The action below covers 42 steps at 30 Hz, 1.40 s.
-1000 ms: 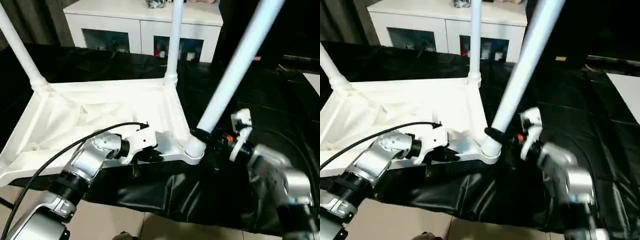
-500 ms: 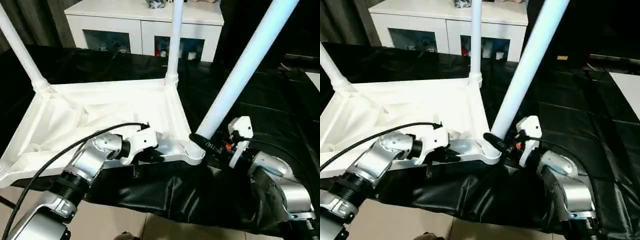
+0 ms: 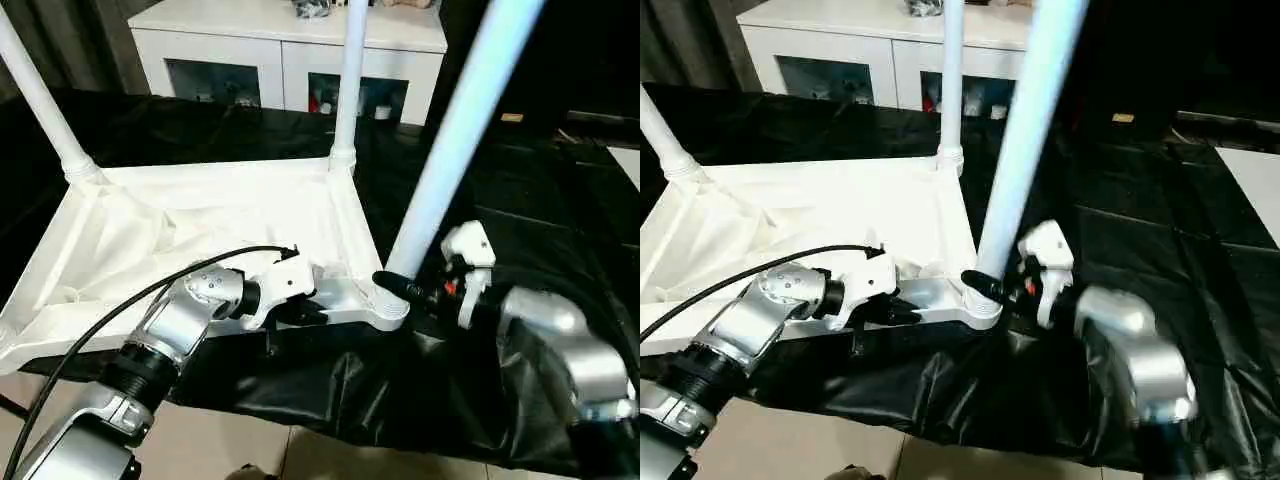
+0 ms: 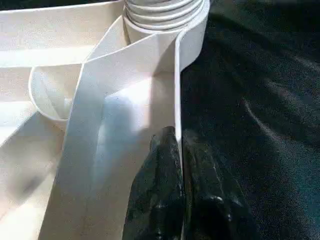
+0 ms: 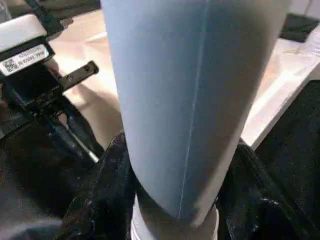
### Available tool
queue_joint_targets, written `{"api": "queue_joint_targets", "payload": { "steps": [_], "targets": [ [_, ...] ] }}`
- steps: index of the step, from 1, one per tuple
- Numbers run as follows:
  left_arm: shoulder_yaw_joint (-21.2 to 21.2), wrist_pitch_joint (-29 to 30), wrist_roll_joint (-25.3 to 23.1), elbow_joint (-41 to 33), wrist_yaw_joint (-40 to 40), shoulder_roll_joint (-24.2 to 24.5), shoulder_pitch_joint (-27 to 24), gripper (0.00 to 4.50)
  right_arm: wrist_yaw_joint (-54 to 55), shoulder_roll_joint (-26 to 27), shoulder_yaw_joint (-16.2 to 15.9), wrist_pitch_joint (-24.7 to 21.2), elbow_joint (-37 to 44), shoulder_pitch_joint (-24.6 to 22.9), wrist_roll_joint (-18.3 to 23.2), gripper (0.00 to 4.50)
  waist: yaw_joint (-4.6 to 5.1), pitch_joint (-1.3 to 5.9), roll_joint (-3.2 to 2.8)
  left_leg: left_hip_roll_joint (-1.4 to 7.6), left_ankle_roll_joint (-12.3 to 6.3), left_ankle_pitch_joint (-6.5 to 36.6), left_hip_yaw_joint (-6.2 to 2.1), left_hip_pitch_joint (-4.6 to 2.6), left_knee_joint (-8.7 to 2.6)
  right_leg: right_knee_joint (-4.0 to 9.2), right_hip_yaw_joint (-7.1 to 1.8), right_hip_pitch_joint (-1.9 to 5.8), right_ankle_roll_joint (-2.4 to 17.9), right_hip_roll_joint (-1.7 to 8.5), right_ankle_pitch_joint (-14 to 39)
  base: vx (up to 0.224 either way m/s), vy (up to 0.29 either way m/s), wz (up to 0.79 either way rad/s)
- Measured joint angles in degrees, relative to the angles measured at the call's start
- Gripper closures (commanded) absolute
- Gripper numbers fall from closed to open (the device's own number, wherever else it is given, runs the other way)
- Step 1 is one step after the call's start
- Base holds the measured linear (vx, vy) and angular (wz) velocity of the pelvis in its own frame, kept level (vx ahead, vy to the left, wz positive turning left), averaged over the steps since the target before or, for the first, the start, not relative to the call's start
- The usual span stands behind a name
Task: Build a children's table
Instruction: Rotate leg to tighten
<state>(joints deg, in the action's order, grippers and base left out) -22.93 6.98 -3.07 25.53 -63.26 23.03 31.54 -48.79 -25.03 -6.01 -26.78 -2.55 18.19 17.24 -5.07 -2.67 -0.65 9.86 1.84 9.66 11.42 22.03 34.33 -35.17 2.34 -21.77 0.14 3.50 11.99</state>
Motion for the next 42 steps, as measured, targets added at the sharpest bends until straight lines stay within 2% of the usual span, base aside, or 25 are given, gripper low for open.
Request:
{"api": "queue_joint_targets", "payload": {
  "steps": [9,19,20,23,25,27,29,31,33,34,35,36,37,38,39,40,41,42],
  "targets": [
    [0.00,0.01,-0.28,0.27,0.14,0.13,-0.01,4.50,-5.79,-1.91,-2.12,-0.28,-6.60,5.30,-0.67,2.66,0.14,0.19,0.29,0.01,0.00,0.00,0.00,-0.10,0.01,0.00,0.00,0.06,0.04,0.00,-0.02,0.000,0.000,0.00],
    [0.23,-0.04,-0.54,0.66,1.60,0.41,-0.30,4.50,-3.56,0.31,-2.32,1.97,-9.21,5.94,-1.39,2.66,0.37,0.29,0.47,0.01,0.01,0.00,-0.01,-0.36,0.01,0.08,0.01,0.05,0.03,0.01,-0.02,0.000,0.000,0.00],
    [0.52,-0.01,-0.53,1.01,2.39,0.28,-0.37,4.50,-1.98,1.42,-2.06,2.39,-9.82,6.03,-1.61,2.66,0.53,0.27,0.50,0.01,0.01,0.00,-0.01,-0.51,0.00,0.10,0.01,-0.01,0.03,0.02,-0.02,0.000,0.000,0.00],
    [2.44,1.82,-0.99,3.11,7.08,-1.49,-0.08,4.50,7.74,6.90,-0.60,4.05,-13.61,7.24,-3.51,2.66,1.92,0.22,0.55,-0.02,0.03,0.02,-0.08,-0.97,0.01,0.22,0.15,0.02,-0.02,0.13,0.02,-0.010,0.009,-0.06],
    [2.77,3.78,-1.22,3.70,10.09,-3.21,0.47,4.50,13.64,9.37,-0.02,4.53,-15.65,8.40,-4.35,2.66,2.83,0.16,0.44,-0.09,0.04,0.03,-0.44,-0.97,-0.02,0.75,0.77,0.06,-0.06,0.42,0.06,-0.030,0.034,-0.19],
    [3.14,5.83,-1.33,4.25,13.02,-5.12,0.90,4.50,18.68,11.49,0.86,4.78,-17.79,9.51,-4.84,2.66,3.25,0.15,0.40,-0.14,0.03,0.03,-0.70,-0.99,-0.13,1.43,1.61,0.19,-0.06,0.88,0.06,-0.028,0.051,-0.16],
    [3.87,8.66,-1.49,5.35,15.70,-7.34,1.88,4.50,23.99,13.98,1.74,5.27,-20.38,11.14,-5.66,2.66,3.56,0.03,0.18,-0.29,0.03,0.05,-1.17,-1.11,-0.15,2.06,1.88,0.51,-0.06,0.89,0.06,-0.014,0.026,-0.07],
    [4.67,12.03,-1.78,6.47,19.44,-10.44,3.05,4.50,30.66,17.26,3.32,7.10,-25.82,14.52,-6.10,2.66,4.34,-0.18,0.14,-0.45,0.02,0.06,-1.46,-1.22,-0.15,2.52,2.23,0.73,-0.05,1.02,0.06,0.000,0.000,0.00],
    [5.20,15.68,-2.45,8.15,24.18,-13.96,4.94,4.50,38.27,19.87,4.64,9.08,-32.31,18.39,-7.23,2.66,5.00,-0.50,-0.31,-0.45,0.01,0.07,-1.56,-1.16,-0.35,3.07,3.42,1.03,-0.01,1.54,0.10,0.000,0.000,0.00],
    [5.90,17.22,-2.43,8.64,26.13,-15.72,5.49,4.50,40.88,20.73,5.38,10.60,-35.15,20.35,-7.28,2.66,4.90,-0.67,-0.35,-0.48,0.01,0.07,-1.32,-0.87,-0.75,2.00,3.59,1.32,0.44,1.76,0.64,-0.098,0.028,-0.04],
    [6.04,18.41,-2.64,9.23,27.72,-17.15,6.03,4.50,43.34,21.35,5.85,11.44,-37.14,21.24,-7.67,2.66,4.68,-0.83,-0.22,-0.64,0.01,0.06,-0.81,-0.86,-1.11,0.02,3.29,1.12,1.62,1.90,2.18,0.000,0.000,0.00],
    [6.15,19.76,-2.91,9.69,29.78,-18.92,6.47,4.50,45.99,21.96,6.63,12.99,-39.76,22.42,-7.72,2.66,4.10,-0.35,1.30,-0.72,0.02,0.06,1.19,-1.36,-1.66,-2.11,1.63,1.08,1.78,2.36,3.39,0.000,0.000,0.00],
    [6.36,20.33,-3.15,9.76,31.49,-20.00,6.89,4.50,48.17,22.35,6.79,13.94,-41.76,23.94,-7.92,2.66,3.83,-0.11,2.39,-0.96,0.16,0.25,1.36,-1.53,-1.00,-1.85,0.98,0.22,0.16,2.53,3.28,0.063,-0.085,0.03],
    [6.45,20.58,-3.31,9.85,32.72,-20.83,7.19,4.50,49.64,22.55,6.87,14.60,-43.25,24.84,-8.02,2.66,3.31,-0.29,2.17,-0.96,0.89,2.64,0.44,-1.54,0.59,-1.86,1.29,-0.20,-0.15,2.90,3.27,0.108,0.000,-0.51],
    [6.84,20.83,-3.20,9.99,33.62,-21.62,7.36,4.50,51.15,23.00,6.84,15.61,-44.85,25.99,-8.33,2.66,2.27,-0.16,1.02,-0.88,0.49,3.76,-2.58,-1.50,2.03,-1.87,2.59,-0.06,-0.34,3.06,3.21,0.108,0.000,-0.51],
    [6.83,20.92,-3.24,10.21,34.45,-22.49,7.73,4.50,52.36,23.03,7.06,16.38,-45.50,26.65,-8.60,2.66,2.23,0.09,0.39,-0.81,1.76,2.59,-3.53,-1.15,1.91,-1.61,3.51,-0.14,-0.53,2.98,2.93,0.080,0.033,-0.32],
    [6.69,21.23,-3.40,10.38,35.36,-23.03,7.99,4.50,53.29,23.17,7.45,16.93,-46.17,26.96,-8.77,2.66,2.41,0.21,0.78,-0.69,1.75,2.17,-3.46,-1.02,1.44,-1.07,3.30,-0.20,-0.43,2.61,2.11,0.001,-0.032,0.21],
    [6.59,21.45,-3.44,10.67,35.73,-23.01,8.32,4.50,54.18,23.66,7.77,17.38,-47.51,27.60,-8.88,2.66,2.71,0.35,1.16,-0.41,1.84,2.10,-2.95,-1.10,1.13,-0.43,2.80,-0.22,0.42,2.15,0.49,0.001,-0.032,0.21]
  ]
}}
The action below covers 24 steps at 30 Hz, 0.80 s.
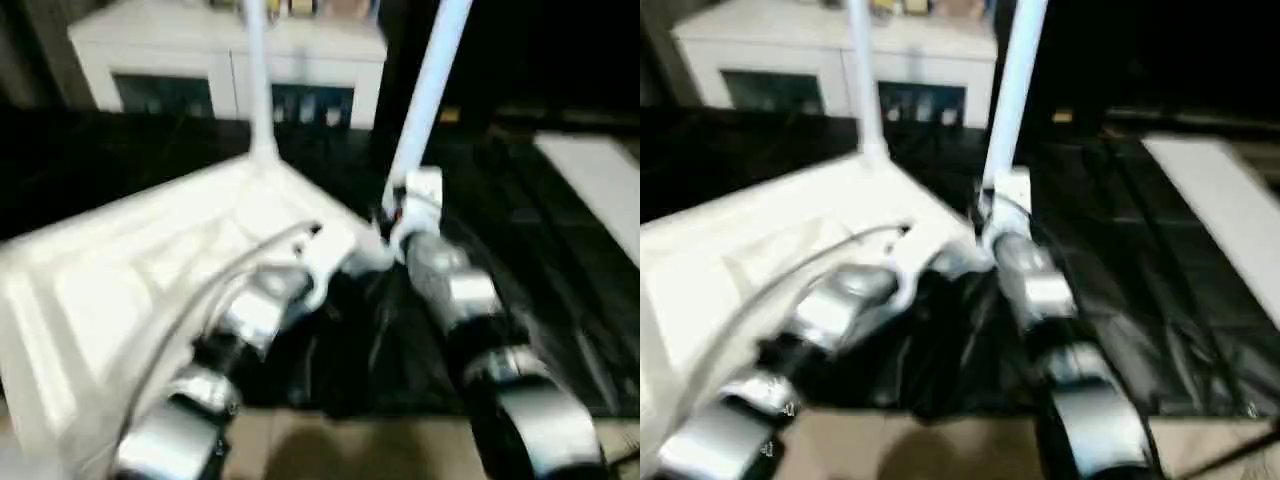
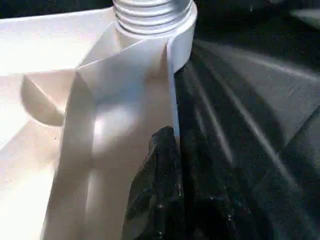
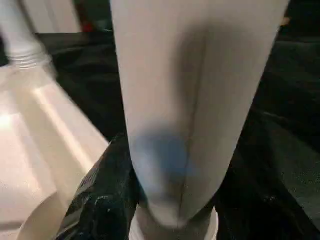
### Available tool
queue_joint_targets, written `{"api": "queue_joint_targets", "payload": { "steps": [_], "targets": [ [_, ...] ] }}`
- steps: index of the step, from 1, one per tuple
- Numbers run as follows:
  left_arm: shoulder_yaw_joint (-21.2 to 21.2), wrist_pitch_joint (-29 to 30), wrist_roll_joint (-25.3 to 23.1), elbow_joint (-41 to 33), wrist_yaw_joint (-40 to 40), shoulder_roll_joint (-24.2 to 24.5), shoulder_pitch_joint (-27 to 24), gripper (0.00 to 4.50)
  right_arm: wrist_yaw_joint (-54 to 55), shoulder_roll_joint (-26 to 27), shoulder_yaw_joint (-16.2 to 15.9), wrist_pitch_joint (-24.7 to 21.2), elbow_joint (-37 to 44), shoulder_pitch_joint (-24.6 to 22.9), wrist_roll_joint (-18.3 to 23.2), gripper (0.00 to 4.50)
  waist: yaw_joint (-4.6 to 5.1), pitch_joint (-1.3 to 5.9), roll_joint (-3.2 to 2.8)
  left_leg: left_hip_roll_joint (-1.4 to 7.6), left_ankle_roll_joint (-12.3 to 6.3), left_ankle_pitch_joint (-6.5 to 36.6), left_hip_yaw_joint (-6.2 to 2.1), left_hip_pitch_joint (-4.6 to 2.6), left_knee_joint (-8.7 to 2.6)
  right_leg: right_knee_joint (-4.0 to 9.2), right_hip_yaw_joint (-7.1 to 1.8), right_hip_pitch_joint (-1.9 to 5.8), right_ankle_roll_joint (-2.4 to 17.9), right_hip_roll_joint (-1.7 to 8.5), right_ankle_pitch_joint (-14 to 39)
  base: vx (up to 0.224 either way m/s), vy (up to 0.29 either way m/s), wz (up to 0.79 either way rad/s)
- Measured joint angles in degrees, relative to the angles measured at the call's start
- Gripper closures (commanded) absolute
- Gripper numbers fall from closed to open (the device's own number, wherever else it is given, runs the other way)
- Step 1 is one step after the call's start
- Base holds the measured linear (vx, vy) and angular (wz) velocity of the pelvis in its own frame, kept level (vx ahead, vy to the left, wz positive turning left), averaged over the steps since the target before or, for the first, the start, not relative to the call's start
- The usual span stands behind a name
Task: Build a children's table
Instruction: Rotate leg to tighten
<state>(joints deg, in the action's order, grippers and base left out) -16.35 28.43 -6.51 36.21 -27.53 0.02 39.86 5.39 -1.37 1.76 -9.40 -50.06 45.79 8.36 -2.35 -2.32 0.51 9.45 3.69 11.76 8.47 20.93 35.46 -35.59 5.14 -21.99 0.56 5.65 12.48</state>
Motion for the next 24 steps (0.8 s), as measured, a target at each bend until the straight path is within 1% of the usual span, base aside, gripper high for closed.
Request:
{"api": "queue_joint_targets", "payload": {
  "steps": [1,2,5,6,10,11,12,13,14,15,17,19,20,22,23,24],
  "targets": [
    [0.02,0.00,0.00,0.10,0.15,0.09,0.04,4.50,0.52,0.24,0.01,0.26,-0.77,0.51,-0.07,2.66,0.34,0.00,-0.01,0.10,0.01,0.01,0.15,-0.02,0.00,0.32,-0.40,0.08,0.31,-0.26,-1.01,0.000,0.000,0.00],
    [0.09,-0.01,0.02,0.11,0.25,0.15,0.05,4.50,0.73,0.36,0.01,0.67,-1.28,0.86,-0.13,2.66,0.44,-0.02,-0.04,0.11,0.02,0.02,0.19,-0.05,-0.08,0.42,-0.52,0.08,0.32,-0.32,-1.28,0.000,0.000,0.00],
    [0.40,-0.04,0.05,0.11,0.40,0.70,0.05,4.50,1.00,0.67,-0.01,2.14,-3.37,1.88,-0.54,2.66,0.58,-0.04,-0.06,0.10,0.03,0.02,0.25,-0.11,-0.84,0.79,-0.48,-0.02,-0.10,-0.35,-1.05,0.000,0.000,0.00],
    [0.59,-0.04,0.03,0.11,0.44,0.91,0.07,4.50,1.00,0.84,-0.02,3.27,-4.83,2.52,-0.77,2.66,0.63,-0.05,-0.10,0.10,0.04,0.02,0.26,-0.11,-1.06,0.91,-0.42,-0.05,-0.10,-0.36,-1.05,0.000,0.000,0.00],
    [0.74,-0.06,0.04,0.15,0.60,1.29,0.37,4.50,-0.14,1.09,0.83,7.46,-7.90,3.31,-0.46,2.66,0.62,-0.12,-0.19,0.23,0.04,0.02,0.25,0.14,-1.24,0.98,-0.14,-0.28,-0.10,-0.36,-1.05,0.000,0.000,0.00],
    [0.74,-0.06,0.04,0.16,0.60,1.29,0.41,4.50,-0.28,1.10,0.96,7.80,-8.09,3.32,-0.46,2.31,0.62,-0.13,-0.22,0.28,0.04,0.01,0.26,0.17,-1.25,1.05,-0.09,-0.28,-0.10,-0.37,-1.06,0.000,0.000,0.00],
    [0.67,-0.16,0.03,0.16,0.56,1.40,0.46,4.50,-0.83,1.09,1.24,8.46,-8.40,3.35,-0.43,2.31,0.63,-0.16,-0.26,0.33,0.05,0.01,0.28,0.20,-1.25,1.14,-0.04,-0.27,-0.09,-0.39,-1.07,0.000,0.000,0.00],
    [0.61,-0.40,0.04,0.16,0.33,1.65,0.46,4.50,-1.44,1.08,1.45,8.82,-8.54,3.34,-0.32,2.11,0.64,-0.17,-0.25,0.35,0.05,0.01,0.30,0.24,-1.25,1.20,-0.02,-0.28,-0.09,-0.39,-1.08,0.000,0.000,0.00],
    [0.48,-0.85,0.04,0.16,0.09,1.91,0.45,4.50,-2.25,0.95,1.73,9.01,-8.54,3.34,-0.05,2.11,0.62,-0.19,-0.28,0.36,0.05,0.01,0.32,0.28,-1.24,1.24,0.00,-0.28,-0.06,-0.39,-1.11,0.000,0.000,0.00],
    [-0.18,-1.79,-0.02,0.11,-0.78,2.55,0.45,4.50,-4.14,0.41,1.80,9.29,-8.27,3.24,0.09,1.91,0.60,-0.25,-0.29,0.37,0.05,0.00,0.36,0.34,-1.24,1.32,0.00,-0.28,-0.08,-0.38,-1.17,0.000,0.000,0.00],
    [-0.69,-3.21,0.05,-0.36,-2.60,3.62,0.43,4.50,-7.16,-0.52,1.90,9.29,-6.82,1.53,0.61,1.87,0.47,-0.47,-0.38,0.42,0.07,-0.03,0.51,0.54,-1.25,1.54,-0.01,-0.40,-0.05,-0.35,-1.78,0.000,0.000,0.00],
    [-1.14,-4.30,0.00,-1.37,-4.19,5.00,0.43,4.50,-9.72,-1.00,1.75,8.86,-5.24,-0.09,0.87,1.57,0.29,-0.57,-0.53,0.56,0.23,-0.50,0.69,1.07,-1.25,1.47,-0.04,-0.94,0.20,-0.34,-2.45,0.000,0.000,0.00],
    [-1.51,-4.85,-0.04,-1.92,-4.96,5.70,0.43,4.50,-11.03,-1.38,1.48,8.60,-3.69,-0.96,0.99,1.57,0.14,-0.62,-0.62,0.61,0.20,-0.63,0.75,1.29,-1.31,1.46,0.00,-1.16,0.20,-0.35,-2.45,0.000,0.000,0.00],
    [-2.32,-6.50,-0.14,-2.98,-7.23,7.45,0.11,4.50,-15.22,-3.43,0.16,7.27,1.83,-3.82,1.30,1.38,-0.25,-0.77,-0.86,0.88,-0.51,-1.54,1.13,1.41,-1.42,1.45,0.10,-1.32,0.15,-0.39,-2.40,0.000,0.000,0.00],
    [-2.76,-7.56,-0.14,-3.64,-8.60,8.56,-0.29,4.50,-18.01,-4.90,-0.66,6.52,5.46,-5.80,1.34,1.38,-0.43,-0.78,-0.87,0.90,-0.55,-1.52,1.21,1.45,-1.47,1.53,0.11,-1.35,0.15,-0.39,-2.39,0.000,0.000,0.00],
    [-3.08,-8.70,-0.21,-4.14,-9.99,9.55,-0.63,4.50,-20.57,-6.03,-1.35,5.47,8.58,-7.35,1.69,1.27,-0.57,-0.80,-0.91,0.90,-0.61,-1.48,1.27,1.45,-1.51,1.56,0.09,-1.37,0.17,-0.38,-2.37,0.000,0.000,0.00]
  ]
}}
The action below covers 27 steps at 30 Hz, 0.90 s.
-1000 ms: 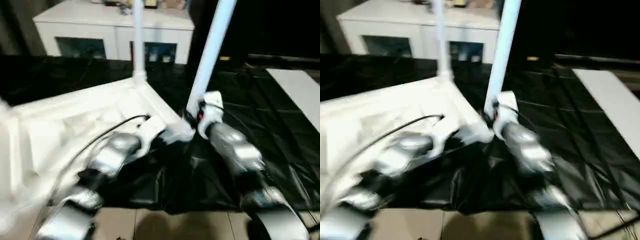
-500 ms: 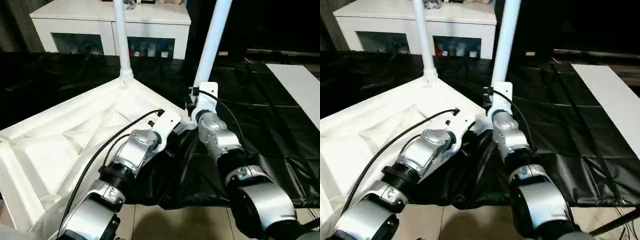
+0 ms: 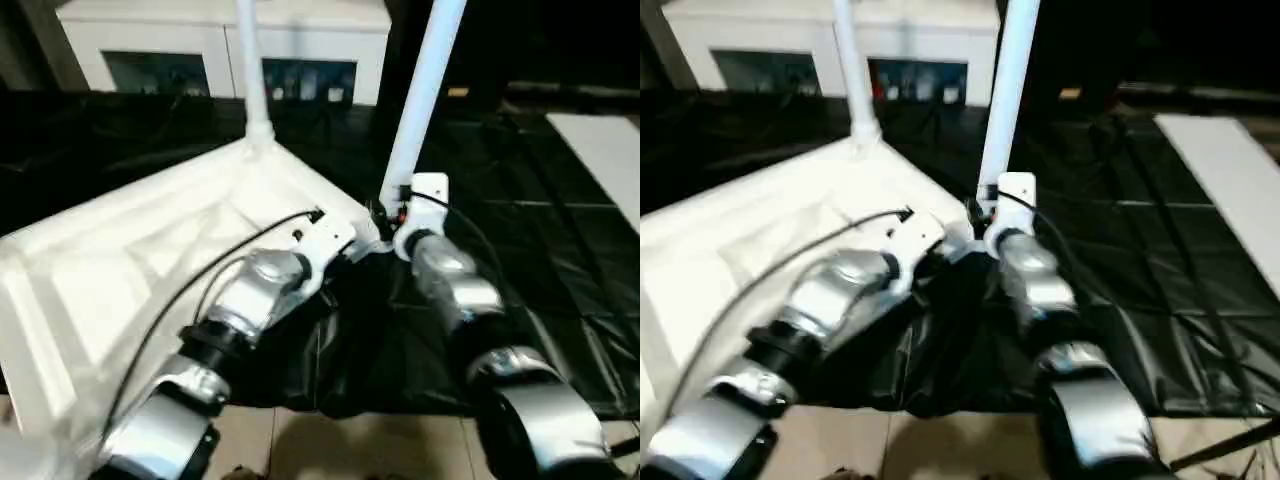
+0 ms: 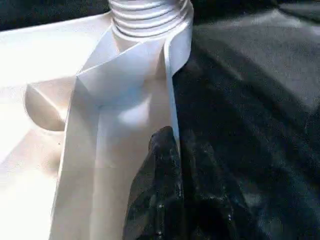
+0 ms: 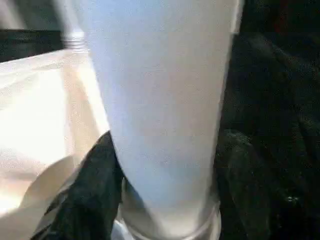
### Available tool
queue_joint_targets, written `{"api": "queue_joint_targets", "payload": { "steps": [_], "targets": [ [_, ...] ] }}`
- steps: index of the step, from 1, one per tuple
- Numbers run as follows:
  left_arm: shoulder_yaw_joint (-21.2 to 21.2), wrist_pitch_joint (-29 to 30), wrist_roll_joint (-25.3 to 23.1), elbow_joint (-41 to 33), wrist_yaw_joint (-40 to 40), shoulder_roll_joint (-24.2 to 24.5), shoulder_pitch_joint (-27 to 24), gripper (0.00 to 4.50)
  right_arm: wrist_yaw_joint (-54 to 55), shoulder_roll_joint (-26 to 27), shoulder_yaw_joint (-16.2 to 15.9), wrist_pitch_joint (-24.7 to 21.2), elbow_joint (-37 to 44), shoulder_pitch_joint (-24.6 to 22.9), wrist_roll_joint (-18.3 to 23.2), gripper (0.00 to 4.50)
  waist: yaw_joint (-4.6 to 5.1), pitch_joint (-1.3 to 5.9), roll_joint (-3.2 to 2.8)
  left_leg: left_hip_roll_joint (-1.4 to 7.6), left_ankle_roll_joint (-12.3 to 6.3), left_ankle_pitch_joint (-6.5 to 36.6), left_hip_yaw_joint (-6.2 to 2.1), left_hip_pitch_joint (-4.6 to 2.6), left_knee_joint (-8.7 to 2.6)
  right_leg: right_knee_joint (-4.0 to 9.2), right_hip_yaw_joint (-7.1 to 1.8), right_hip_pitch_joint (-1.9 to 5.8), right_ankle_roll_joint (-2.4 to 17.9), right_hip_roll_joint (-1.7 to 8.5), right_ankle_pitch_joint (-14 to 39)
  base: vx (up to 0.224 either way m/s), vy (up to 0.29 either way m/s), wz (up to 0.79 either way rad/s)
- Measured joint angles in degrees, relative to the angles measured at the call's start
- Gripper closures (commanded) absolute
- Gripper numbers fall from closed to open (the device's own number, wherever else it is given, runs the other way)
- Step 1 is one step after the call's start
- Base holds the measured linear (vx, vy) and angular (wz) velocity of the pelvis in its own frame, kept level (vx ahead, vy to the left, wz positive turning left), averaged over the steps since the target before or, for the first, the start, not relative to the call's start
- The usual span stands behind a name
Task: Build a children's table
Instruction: Rotate leg to tighten
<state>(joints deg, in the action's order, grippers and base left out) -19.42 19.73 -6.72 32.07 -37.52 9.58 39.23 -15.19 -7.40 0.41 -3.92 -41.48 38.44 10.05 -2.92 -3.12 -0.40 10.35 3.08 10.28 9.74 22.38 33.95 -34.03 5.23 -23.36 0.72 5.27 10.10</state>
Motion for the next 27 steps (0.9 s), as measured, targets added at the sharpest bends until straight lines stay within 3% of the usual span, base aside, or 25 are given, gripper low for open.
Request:
{"api": "queue_joint_targets", "payload": {
  "steps": [6,9,13,25,27],
  "targets": [
    [-1.03,-6.98,1.12,-3.40,-10.62,7.56,-3.23,4.50,-18.48,-9.71,-3.83,-7.20,18.89,-10.42,5.42,0.76,-0.59,-0.06,-0.10,0.03,-0.09,0.07,0.10,-0.06,-0.05,0.04,-0.06,-0.01,-0.01,0.00,0.05,0.000,0.000,0.00],
    [-1.35,-9.56,2.66,-5.57,-16.86,11.30,-5.14,4.50,-26.82,-15.64,-5.87,-9.84,24.74,-15.07,7.04,0.48,-0.76,-0.09,-0.14,0.06,0.17,0.20,0.20,-0.16,-0.05,0.03,-0.11,0.08,-0.04,0.02,0.10,0.000,0.000,0.00],
    [-2.31,-11.53,4.86,-7.84,-24.26,15.05,-6.77,4.50,-34.69,-20.66,-7.93,-10.86,29.65,-18.96,7.42,0.48,-0.83,-0.10,-0.16,0.06,0.28,0.22,0.28,-0.27,-0.04,-0.01,-0.18,0.18,-0.05,0.04,0.09,0.000,0.000,0.00],
    [-3.08,-13.61,5.57,-8.37,-28.43,16.29,-7.43,4.50,-38.24,-21.40,-11.64,-10.13,30.75,-18.20,4.49,0.48,-1.32,-0.10,-0.16,0.08,0.32,0.13,0.34,-0.32,0.04,-0.17,-0.23,0.22,-0.04,0.07,0.05,0.000,0.000,0.00],
    [-3.08,-13.66,5.55,-8.37,-28.45,16.25,-7.43,4.50,-38.55,-20.63,-12.29,-9.37,29.36,-17.95,3.39,0.75,-1.42,-0.10,-0.16,0.10,0.26,0.10,0.34,-0.31,0.10,-0.20,-0.23,0.22,-0.04,0.06,0.05,0.000,0.000,0.00]
  ]
}}
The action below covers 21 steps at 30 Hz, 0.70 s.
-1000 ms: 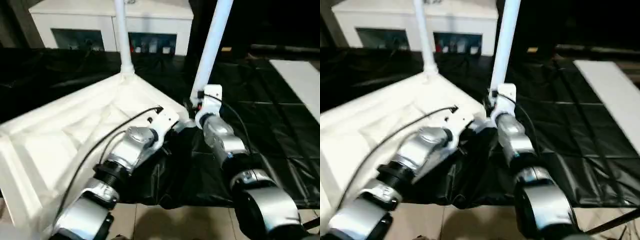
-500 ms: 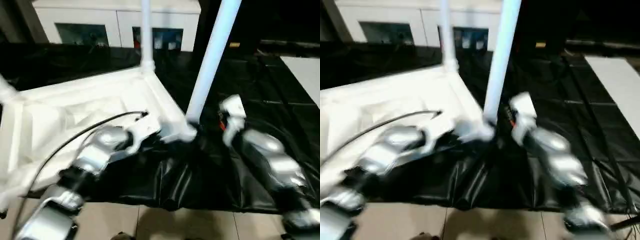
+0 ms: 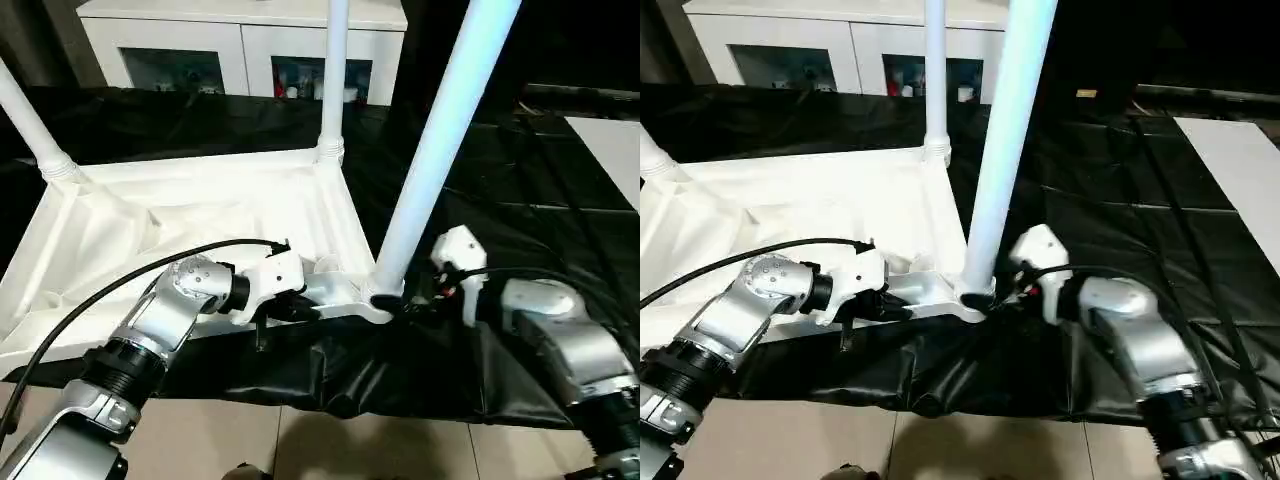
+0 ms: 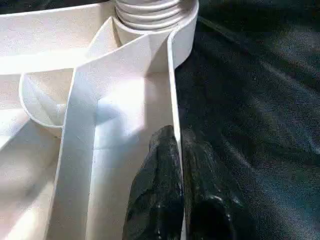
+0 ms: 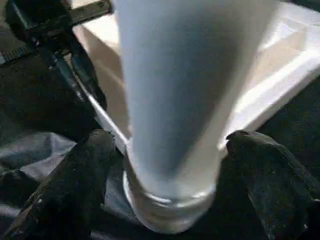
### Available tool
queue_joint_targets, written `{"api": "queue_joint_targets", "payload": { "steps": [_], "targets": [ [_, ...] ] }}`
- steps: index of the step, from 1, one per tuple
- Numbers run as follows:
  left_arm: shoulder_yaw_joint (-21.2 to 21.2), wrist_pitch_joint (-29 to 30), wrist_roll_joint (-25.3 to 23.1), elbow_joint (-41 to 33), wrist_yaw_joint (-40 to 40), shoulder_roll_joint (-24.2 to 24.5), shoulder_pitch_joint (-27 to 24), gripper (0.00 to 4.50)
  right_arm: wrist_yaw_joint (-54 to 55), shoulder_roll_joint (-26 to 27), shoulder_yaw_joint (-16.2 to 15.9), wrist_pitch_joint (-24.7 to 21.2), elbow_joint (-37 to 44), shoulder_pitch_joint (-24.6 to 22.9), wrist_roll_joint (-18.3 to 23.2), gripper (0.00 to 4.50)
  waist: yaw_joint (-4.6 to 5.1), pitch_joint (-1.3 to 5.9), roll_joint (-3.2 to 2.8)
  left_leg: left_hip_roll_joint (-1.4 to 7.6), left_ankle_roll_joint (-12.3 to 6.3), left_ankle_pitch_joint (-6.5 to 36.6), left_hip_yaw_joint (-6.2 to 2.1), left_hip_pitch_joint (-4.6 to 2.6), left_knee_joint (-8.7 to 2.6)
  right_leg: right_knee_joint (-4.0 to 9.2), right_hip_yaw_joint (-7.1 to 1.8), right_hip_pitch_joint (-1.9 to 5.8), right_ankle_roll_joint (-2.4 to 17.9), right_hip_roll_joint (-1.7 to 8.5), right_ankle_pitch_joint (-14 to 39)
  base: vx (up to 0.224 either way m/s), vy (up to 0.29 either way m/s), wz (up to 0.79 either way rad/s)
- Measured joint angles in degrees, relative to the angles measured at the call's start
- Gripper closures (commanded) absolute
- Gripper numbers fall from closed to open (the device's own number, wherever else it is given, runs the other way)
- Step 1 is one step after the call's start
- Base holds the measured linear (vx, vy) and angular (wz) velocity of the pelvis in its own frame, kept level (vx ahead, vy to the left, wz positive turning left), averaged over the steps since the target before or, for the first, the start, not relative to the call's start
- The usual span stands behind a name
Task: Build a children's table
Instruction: Rotate leg to tighten
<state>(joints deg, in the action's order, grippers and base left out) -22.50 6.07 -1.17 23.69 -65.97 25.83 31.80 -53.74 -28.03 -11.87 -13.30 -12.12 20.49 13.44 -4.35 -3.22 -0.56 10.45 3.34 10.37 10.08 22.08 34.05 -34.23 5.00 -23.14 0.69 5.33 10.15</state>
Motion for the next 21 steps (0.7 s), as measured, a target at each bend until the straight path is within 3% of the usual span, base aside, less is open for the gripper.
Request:
{"api": "queue_joint_targets", "payload": {
  "steps": [9,17,21],
  "targets": [
    [0.02,-0.30,-0.60,0.42,0.19,0.05,0.18,4.50,-0.05,1.32,-1.04,1.90,-3.78,2.02,-1.87,1.63,-0.15,0.01,0.01,0.08,0.03,0.01,0.01,-0.02,0.30,-0.29,-0.02,0.00,0.00,-0.01,0.00,0.000,0.000,0.00],
    [0.24,-0.29,-0.65,0.78,0.17,0.10,0.18,4.50,-0.05,2.32,-0.62,2.70,-4.93,2.07,-1.89,1.80,-0.07,0.01,0.01,0.12,0.05,0.02,0.01,-0.07,0.44,-0.49,-0.02,0.00,0.00,-0.01,0.00,0.000,0.000,0.00],
    [2.16,2.46,-0.32,2.25,2.56,-1.93,0.21,4.50,5.92,6.72,0.63,2.37,-7.09,2.10,-2.25,1.81,0.30,0.05,0.05,0.13,0.18,-0.05,0.01,-0.23,0.48,-0.72,-0.07,0.05,0.01,-0.01,0.00,0.000,0.000,0.00]
  ]
}}
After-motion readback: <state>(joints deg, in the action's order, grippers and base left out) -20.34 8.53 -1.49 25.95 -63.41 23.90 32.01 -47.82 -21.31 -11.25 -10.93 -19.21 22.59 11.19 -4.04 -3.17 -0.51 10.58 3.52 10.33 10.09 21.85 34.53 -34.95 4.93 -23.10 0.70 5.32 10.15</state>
